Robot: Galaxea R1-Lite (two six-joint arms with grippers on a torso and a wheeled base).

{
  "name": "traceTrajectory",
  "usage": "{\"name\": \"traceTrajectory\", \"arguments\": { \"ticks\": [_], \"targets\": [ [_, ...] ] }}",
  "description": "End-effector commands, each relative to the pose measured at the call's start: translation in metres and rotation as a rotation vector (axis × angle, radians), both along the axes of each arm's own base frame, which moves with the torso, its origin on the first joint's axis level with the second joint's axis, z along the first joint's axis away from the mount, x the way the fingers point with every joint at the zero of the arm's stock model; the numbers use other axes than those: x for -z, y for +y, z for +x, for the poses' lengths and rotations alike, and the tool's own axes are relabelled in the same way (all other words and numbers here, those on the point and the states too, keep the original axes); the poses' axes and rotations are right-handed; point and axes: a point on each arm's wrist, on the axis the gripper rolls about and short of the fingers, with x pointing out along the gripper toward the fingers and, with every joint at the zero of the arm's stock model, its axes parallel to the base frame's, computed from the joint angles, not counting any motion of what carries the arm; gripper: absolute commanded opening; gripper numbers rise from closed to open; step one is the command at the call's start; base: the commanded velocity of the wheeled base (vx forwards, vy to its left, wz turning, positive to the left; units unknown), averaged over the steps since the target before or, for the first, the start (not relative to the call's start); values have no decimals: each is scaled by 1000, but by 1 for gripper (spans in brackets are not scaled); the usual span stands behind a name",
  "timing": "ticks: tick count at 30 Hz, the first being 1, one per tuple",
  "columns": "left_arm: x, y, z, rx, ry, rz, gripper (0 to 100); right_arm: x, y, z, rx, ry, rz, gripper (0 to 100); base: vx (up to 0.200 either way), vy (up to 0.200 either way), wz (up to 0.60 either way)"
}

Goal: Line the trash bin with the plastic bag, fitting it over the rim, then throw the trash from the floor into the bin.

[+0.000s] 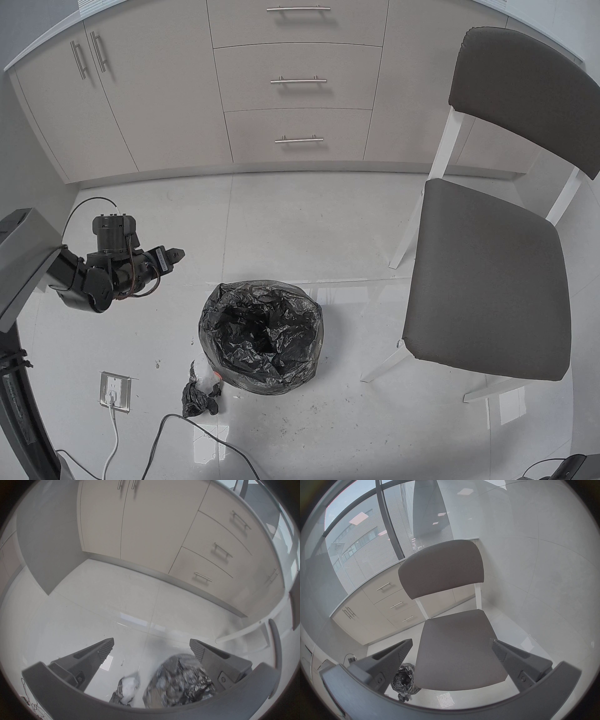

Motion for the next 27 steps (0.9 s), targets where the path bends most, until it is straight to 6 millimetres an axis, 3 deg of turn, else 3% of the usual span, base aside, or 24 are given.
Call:
{"name": "traceTrajectory", "arguments": {
  "ticks": [1, 4, 8, 10, 12, 13, 14, 27],
  "targets": [
    [57, 33, 113, -96, 91, 18, 100, 19, 4, 13, 7, -37, -47, 100, 0, 0, 0],
    [60, 32, 129, -93, 105, 19, 100, 19, 3, 13, 11, -37, -48, 100, 0, 0, 0],
    [157, 27, 114, -80, 470, 31, 100, 20, 4, 13, 10, -34, -47, 100, 0, 0, 0],
    [215, 23, 94, -72, 690, 40, 100, 20, 4, 14, 8, -33, -47, 100, 0, 0, 0],
    [282, 19, 60, -56, 955, 54, 100, 20, 4, 14, 8, -33, -47, 100, 0, 0, 0],
    [282, 19, 60, -56, 955, 54, 100, 20, 4, 14, 8, -33, -47, 100, 0, 0, 0],
    [304, 15, 39, -37, 1118, 56, 100, 20, 4, 13, 8, -33, -47, 100, 0, 0, 0],
    [303, 16, 49, -72, 1024, 67, 100, 20, 2, 10, 12, -47, -38, 100, 0, 0, 0]
  ]
}}
